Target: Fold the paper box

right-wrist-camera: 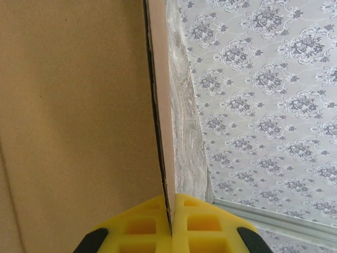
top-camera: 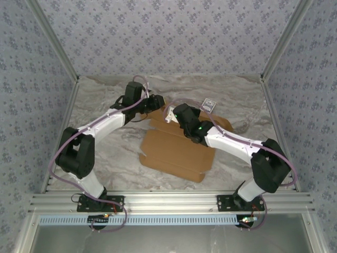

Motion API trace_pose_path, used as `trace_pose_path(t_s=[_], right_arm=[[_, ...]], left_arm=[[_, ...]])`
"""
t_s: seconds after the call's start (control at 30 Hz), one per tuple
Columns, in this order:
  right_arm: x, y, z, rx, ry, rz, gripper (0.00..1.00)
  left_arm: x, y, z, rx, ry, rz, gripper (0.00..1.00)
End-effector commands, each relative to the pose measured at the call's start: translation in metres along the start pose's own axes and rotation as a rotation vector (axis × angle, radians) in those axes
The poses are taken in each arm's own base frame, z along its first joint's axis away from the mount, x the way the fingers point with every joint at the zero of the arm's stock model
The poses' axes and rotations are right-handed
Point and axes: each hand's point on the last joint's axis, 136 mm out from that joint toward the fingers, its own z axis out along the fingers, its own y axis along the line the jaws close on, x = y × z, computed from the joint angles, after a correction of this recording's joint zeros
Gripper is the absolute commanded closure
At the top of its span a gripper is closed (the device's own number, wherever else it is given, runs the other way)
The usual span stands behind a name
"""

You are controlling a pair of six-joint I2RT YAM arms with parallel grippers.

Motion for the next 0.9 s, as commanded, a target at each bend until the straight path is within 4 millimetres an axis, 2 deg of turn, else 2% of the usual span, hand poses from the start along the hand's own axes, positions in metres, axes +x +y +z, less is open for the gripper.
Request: trace_pose_path(t_s=[0.0,0.13,0.27,0.47,0.67,0.77,0.87], right_arm=[[-0.007,0.000,-0.004,-0.002,-0.025,0.028,1.00],[-0.005,-0.001,-0.006,0.000,-0.023,0.033,1.00],[-0.002,-0.002,-0.006,0.002,-0.016,0.031,1.00],[0.005,-0.004,-0.007,-0.005,-0.004,0.053,1.00],[0.007,-0.012,-0.013,-0.079,-0.015,0.141,1.00],[0.007,-0.018,-0.019,-0.114,-0.007,0.183,1.00],[0.007,-0.029,-0.029,-0.149,0.014,0.240,1.00]], left_arm=[[-0.011,-0.015,-0.011,0.045,-0.057,0.010,0.73],[-0.014,-0.016,-0.015,0.052,-0.075,0.004,0.75],[-0.018,-0.015,-0.024,0.050,-0.090,0.009,0.68],[-0.028,-0.001,-0.063,0.023,-0.158,0.047,0.46],[-0.011,0.019,-0.100,-0.048,-0.220,0.150,0.37],[0.002,0.033,-0.107,-0.071,-0.250,0.187,0.31],[0.017,0.047,-0.105,-0.080,-0.252,0.223,0.30]])
